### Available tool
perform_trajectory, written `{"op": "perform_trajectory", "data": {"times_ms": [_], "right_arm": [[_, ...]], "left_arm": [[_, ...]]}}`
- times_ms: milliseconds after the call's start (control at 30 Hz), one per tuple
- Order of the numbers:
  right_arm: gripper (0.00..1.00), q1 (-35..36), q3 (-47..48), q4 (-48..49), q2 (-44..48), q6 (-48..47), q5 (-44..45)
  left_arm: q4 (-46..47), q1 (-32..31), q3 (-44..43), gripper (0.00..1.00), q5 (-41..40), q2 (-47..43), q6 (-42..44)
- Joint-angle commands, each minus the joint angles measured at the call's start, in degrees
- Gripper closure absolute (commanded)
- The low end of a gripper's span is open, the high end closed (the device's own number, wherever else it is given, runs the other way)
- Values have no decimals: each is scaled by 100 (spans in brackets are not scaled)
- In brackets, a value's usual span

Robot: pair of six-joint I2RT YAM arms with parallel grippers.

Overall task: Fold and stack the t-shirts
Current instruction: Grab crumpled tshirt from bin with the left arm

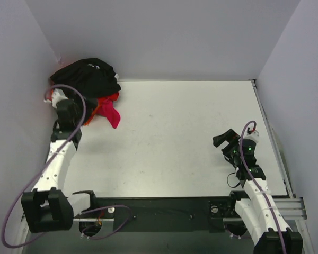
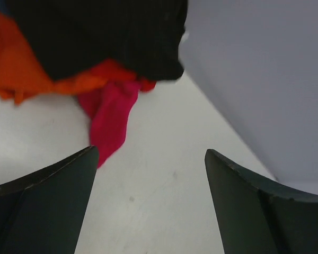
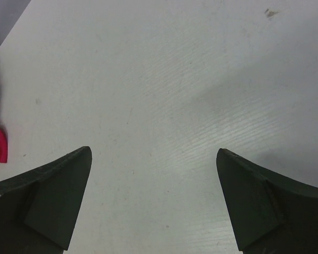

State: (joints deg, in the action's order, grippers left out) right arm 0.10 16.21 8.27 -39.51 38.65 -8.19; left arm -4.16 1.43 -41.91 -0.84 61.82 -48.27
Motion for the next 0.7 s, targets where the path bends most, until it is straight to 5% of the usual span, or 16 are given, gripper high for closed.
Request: {"op": "perform_trajectory", "data": {"times_ms": [0,300,533,600,667], "right_arm": [[1,69,-74,315,66,177,1],[1,183,-48,263,83,169,98],[1,210,-39,306,5,177,133],[1,227,-47,341,-39,178,124],[1,245,-39,359,-83,169,124]], "left_arm": [[-1120,480,-2196,8,-916,1126,-262],[-2245,630,-5332,14,-1269,3818,72],[-2853,630,-6881,16,-1823,5339,388],[-2836,630,-7154,21,-1893,5673,458],[-2835,639,-7496,44,-1753,6007,660]]}}
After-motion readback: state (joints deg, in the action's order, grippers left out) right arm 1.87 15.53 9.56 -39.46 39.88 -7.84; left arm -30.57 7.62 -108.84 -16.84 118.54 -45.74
